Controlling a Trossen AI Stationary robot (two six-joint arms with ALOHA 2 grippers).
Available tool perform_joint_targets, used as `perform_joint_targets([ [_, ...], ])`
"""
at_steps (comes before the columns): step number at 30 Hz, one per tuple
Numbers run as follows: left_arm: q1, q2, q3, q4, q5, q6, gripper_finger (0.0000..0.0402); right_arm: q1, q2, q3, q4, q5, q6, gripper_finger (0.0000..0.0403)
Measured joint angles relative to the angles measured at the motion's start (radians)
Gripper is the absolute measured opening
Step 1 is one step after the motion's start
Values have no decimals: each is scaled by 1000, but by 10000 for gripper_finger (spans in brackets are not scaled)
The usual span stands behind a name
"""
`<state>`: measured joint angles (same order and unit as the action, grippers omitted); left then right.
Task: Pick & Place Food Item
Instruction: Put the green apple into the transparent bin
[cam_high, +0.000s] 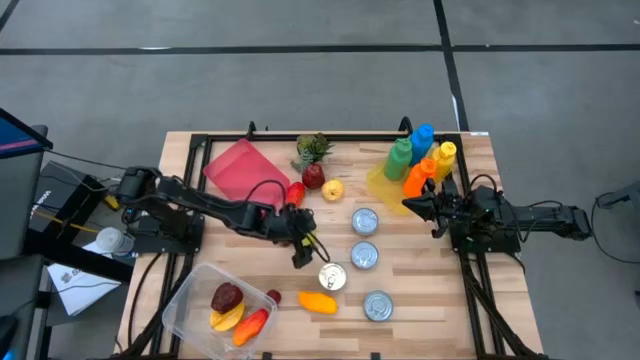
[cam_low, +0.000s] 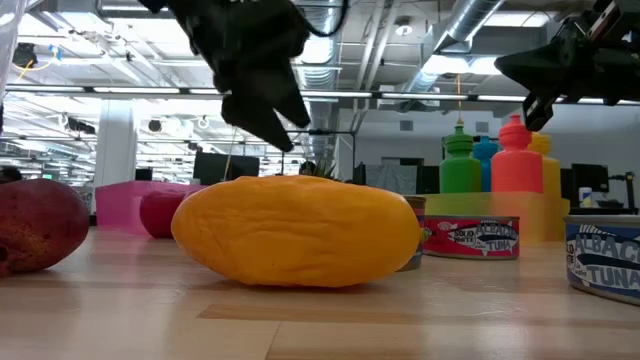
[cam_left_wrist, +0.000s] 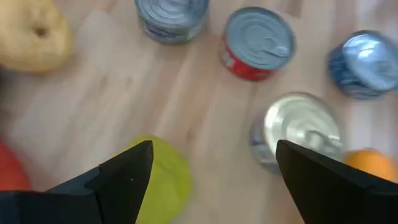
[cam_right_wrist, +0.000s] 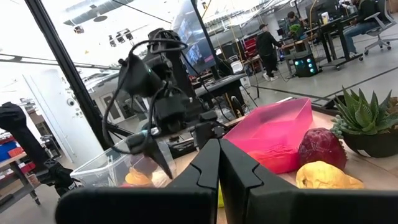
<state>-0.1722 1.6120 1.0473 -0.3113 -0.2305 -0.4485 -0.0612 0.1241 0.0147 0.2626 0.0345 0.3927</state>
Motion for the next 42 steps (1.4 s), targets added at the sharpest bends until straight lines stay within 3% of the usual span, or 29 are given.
perform_joint_targets([
  [5,1,36,0,-5,-78,87,347,0,0,0,1,0,0,0],
  [18,19,43,-32,13,-51,250,392,0,0,0,0,0,0,0],
  [32,58,54,-194,194,20,285,384,0,0,0,0,0,0,0],
  [42,57,70,-200,218,22,286,355,0,0,0,1,0,0,0],
])
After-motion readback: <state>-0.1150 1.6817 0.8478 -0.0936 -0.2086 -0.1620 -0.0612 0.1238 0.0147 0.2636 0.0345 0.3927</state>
